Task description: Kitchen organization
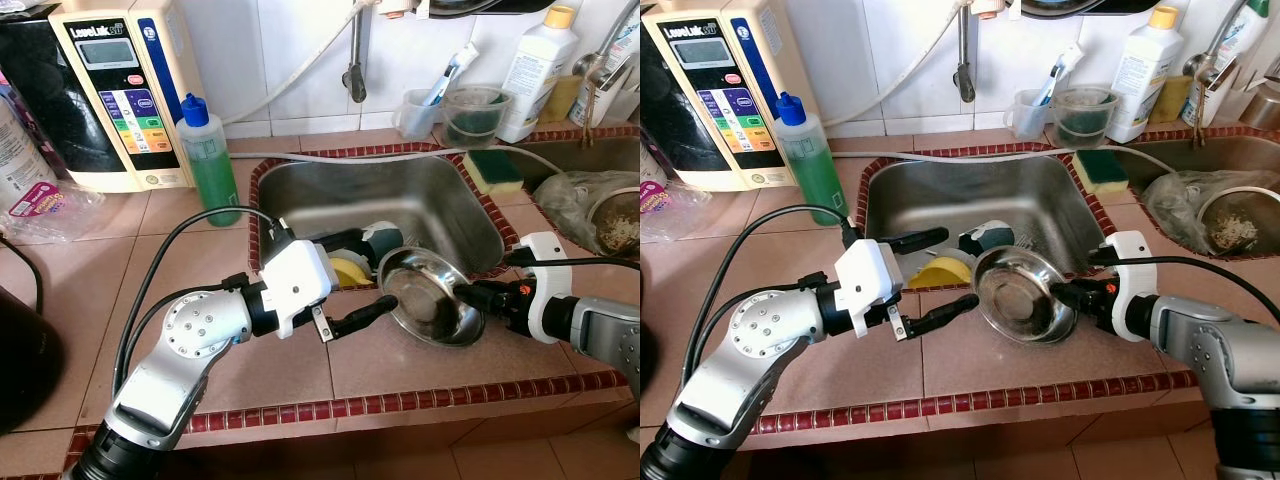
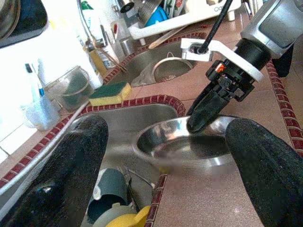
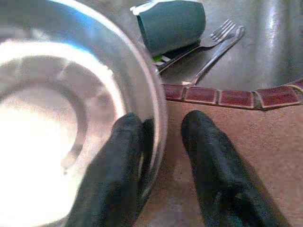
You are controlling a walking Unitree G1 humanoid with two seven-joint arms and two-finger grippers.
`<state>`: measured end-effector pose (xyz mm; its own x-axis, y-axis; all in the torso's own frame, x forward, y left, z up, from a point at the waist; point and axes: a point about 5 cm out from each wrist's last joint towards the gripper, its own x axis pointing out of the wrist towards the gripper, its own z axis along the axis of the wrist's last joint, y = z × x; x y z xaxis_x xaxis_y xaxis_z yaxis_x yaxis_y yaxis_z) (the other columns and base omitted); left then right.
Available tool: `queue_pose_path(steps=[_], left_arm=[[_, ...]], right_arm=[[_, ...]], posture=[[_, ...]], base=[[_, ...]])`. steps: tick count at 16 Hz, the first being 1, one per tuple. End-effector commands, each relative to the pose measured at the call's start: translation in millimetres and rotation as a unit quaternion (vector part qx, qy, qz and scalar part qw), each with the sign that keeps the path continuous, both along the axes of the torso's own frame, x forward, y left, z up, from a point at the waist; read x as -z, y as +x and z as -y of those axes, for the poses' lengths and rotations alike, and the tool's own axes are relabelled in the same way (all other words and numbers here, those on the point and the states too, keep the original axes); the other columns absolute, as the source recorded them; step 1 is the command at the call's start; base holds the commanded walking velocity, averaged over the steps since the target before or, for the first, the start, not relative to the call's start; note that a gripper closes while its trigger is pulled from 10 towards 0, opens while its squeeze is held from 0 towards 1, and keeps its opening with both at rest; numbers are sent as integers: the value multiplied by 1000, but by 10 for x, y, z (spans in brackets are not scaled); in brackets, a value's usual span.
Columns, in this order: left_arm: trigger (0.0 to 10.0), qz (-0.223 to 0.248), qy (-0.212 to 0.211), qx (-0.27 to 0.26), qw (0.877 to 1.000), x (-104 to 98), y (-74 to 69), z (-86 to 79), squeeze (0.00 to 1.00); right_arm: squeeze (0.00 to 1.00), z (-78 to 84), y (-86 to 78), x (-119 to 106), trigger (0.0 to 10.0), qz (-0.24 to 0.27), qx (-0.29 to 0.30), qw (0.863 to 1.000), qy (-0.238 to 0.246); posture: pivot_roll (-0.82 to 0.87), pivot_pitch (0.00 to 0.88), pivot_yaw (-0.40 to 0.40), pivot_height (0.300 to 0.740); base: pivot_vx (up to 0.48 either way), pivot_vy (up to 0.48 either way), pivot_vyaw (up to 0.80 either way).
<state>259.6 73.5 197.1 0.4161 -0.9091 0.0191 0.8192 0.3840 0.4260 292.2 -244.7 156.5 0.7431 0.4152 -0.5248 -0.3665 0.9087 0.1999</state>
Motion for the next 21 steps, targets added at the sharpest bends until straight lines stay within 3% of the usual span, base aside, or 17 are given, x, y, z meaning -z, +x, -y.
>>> queue_pose_path(steps=[1,14,18,21], left_arm=[[10000,0,11,7,1000,31,-18,-1,0],[10000,0,8,9,1000,17,-18,10,0],[10000,2,6,7,1000,5,-7,10,0],[10000,4,5,7,1000,-2,1,17,0]], right_arm=[[0,44,-12,63,0,-21,7,1000,-14],[0,34,33,-42,0,1,-2,1000,-7],[0,19,96,-226,0,75,13,997,14],[0,-24,167,-355,0,153,36,986,48]], posture=[[-249,90,41,740],[-251,99,44,740],[-249,101,44,740],[-249,100,44,740]], base=[[0,0,0],[0,0,0],[0,0,0],[0,0,0]])
